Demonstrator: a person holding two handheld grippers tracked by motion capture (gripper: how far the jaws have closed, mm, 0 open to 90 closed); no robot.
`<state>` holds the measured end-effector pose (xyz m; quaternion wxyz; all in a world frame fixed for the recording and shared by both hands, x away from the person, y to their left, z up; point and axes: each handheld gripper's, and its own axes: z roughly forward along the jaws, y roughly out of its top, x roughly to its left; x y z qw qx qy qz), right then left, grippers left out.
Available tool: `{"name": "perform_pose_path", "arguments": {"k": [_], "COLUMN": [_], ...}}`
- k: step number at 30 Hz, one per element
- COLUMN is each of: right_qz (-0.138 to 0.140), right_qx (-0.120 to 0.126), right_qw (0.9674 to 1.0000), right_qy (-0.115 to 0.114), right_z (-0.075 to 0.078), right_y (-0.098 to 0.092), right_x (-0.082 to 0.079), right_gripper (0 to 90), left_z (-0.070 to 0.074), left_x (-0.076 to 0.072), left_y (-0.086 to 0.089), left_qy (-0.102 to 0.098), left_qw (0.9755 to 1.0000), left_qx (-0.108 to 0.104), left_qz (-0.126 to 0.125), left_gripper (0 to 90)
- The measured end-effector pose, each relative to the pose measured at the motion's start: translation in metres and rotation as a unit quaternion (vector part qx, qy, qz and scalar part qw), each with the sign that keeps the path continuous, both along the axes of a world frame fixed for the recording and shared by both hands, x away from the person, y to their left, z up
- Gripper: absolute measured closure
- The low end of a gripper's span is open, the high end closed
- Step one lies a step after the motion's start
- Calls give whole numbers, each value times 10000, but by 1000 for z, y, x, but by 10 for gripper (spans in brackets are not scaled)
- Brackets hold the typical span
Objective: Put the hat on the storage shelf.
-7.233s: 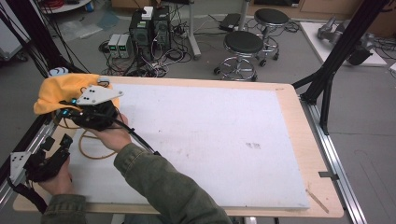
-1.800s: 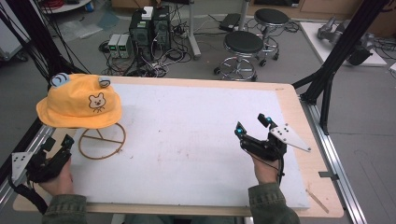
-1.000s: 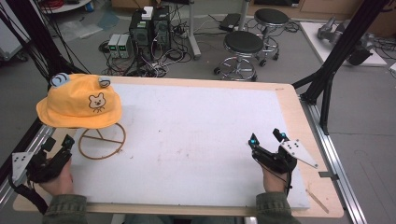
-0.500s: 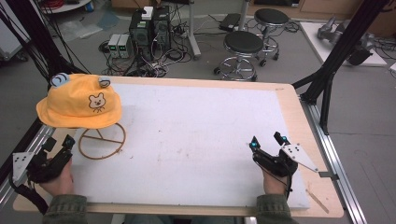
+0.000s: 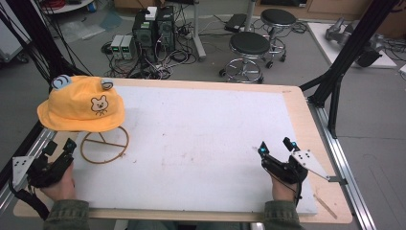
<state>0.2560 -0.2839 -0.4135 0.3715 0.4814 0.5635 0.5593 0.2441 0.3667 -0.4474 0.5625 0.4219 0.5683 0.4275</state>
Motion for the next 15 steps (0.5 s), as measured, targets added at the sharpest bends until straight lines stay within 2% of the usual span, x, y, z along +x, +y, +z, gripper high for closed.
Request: {"name": "perform_pose_path", "arguments": {"k": [15], "right_qz": [-12], "right_qx": [117], "right_qw": [9999], "right_qy": [122], "right_z": [-4], "right_y": [-2], "right_x": [-4], "right_gripper": [135], "left_z": [-1], "left_x": [1], "left_y": [0], "left_qy": [5], "left_qw": [10000], "left_qx": [-26], "left_qz": [-5], "left_gripper": [325]}}
